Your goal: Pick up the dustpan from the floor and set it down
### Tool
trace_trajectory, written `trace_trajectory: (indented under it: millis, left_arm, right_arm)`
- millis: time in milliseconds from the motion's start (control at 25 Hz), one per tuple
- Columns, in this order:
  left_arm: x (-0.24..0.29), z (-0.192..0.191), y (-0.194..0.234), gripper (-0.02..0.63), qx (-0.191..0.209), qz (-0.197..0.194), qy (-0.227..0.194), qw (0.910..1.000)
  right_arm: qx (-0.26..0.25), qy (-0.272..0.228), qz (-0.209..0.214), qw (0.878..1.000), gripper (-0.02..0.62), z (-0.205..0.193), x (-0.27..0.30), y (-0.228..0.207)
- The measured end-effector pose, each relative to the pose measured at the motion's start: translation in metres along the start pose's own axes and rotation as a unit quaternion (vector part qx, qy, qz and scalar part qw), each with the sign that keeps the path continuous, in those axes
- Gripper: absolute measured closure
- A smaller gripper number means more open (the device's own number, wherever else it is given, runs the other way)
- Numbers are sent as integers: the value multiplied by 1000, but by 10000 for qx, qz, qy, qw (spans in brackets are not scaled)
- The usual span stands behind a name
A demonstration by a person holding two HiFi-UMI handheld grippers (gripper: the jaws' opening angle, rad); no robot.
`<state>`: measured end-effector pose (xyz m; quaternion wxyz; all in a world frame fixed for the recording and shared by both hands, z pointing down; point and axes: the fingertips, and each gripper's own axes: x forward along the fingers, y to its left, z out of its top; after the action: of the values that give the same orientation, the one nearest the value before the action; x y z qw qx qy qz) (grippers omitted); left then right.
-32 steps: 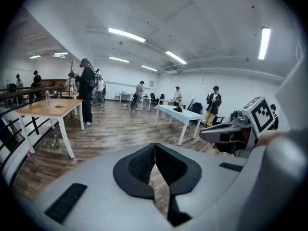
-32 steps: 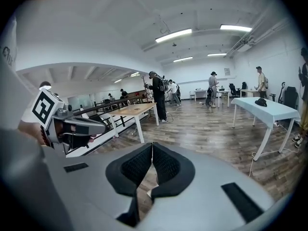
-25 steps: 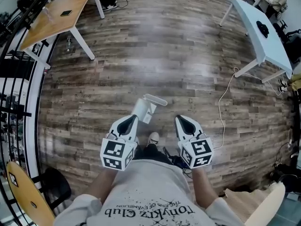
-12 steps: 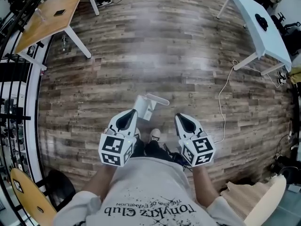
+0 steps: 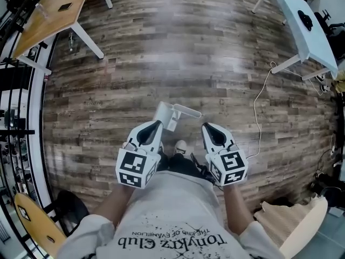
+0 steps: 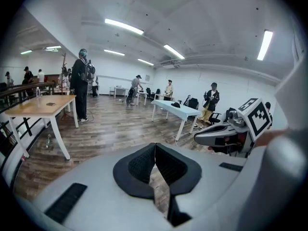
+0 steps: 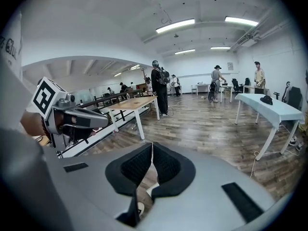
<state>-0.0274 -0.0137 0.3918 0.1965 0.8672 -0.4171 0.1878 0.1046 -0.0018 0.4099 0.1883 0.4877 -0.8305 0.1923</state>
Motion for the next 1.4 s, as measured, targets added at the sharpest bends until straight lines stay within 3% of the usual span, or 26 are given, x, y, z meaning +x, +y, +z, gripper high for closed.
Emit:
trace_trajectory:
  millis: [280,480,560,600,1040,1400]
  left_arm:
    - [19,6,4,583,67,-129,28,9999]
    - [24,5,14,583,38,-167,53,9998]
    - [26,1,17,583,20,-181,93,9998]
    - [29,0,18,583,4,-188,115,9998]
    - [54,-20,32,583,-158,-229,338,9990]
    - [68,-30,44,583,-237,-220,475,9983]
  right_arm:
    - [118,126,57,9998,568,-11,19,-7]
    - [-82,301,73,9995,560,-16,38,-5]
    - [-164,396,137,9990,470,-19,44,-4]
    - [-212,446,159,9987,457,-21,47,-4]
    - [-969,956,298,9902,409,-45,77,-12]
    - [-1144,1227,510,9845,367,-66,112,-21]
